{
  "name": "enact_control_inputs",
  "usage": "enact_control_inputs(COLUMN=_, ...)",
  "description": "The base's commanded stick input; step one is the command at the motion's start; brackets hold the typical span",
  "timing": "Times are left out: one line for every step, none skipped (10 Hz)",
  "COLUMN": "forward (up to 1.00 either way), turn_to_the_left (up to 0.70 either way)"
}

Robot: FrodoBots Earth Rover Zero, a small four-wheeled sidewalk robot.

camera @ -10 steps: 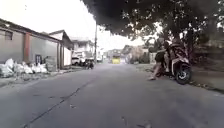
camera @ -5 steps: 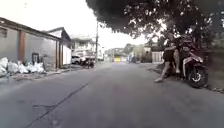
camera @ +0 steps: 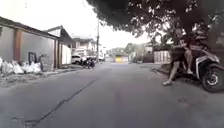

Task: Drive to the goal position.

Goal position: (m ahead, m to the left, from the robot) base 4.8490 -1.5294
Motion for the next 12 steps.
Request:
enact_control_inputs(forward=1.00, turn_to_the_left=0.00)
enact_control_inputs(forward=1.00, turn_to_the_left=0.00)
enact_control_inputs(forward=1.00, turn_to_the_left=0.00)
enact_control_inputs(forward=1.00, turn_to_the_left=0.00)
enact_control_inputs(forward=1.00, turn_to_the_left=0.00)
enact_control_inputs(forward=1.00, turn_to_the_left=0.00)
enact_control_inputs(forward=1.00, turn_to_the_left=0.00)
enact_control_inputs(forward=1.00, turn_to_the_left=0.00)
enact_control_inputs(forward=1.00, turn_to_the_left=0.00)
enact_control_inputs(forward=1.00, turn_to_the_left=-0.04)
enact_control_inputs(forward=1.00, turn_to_the_left=-0.17)
enact_control_inputs(forward=1.00, turn_to_the_left=-0.30)
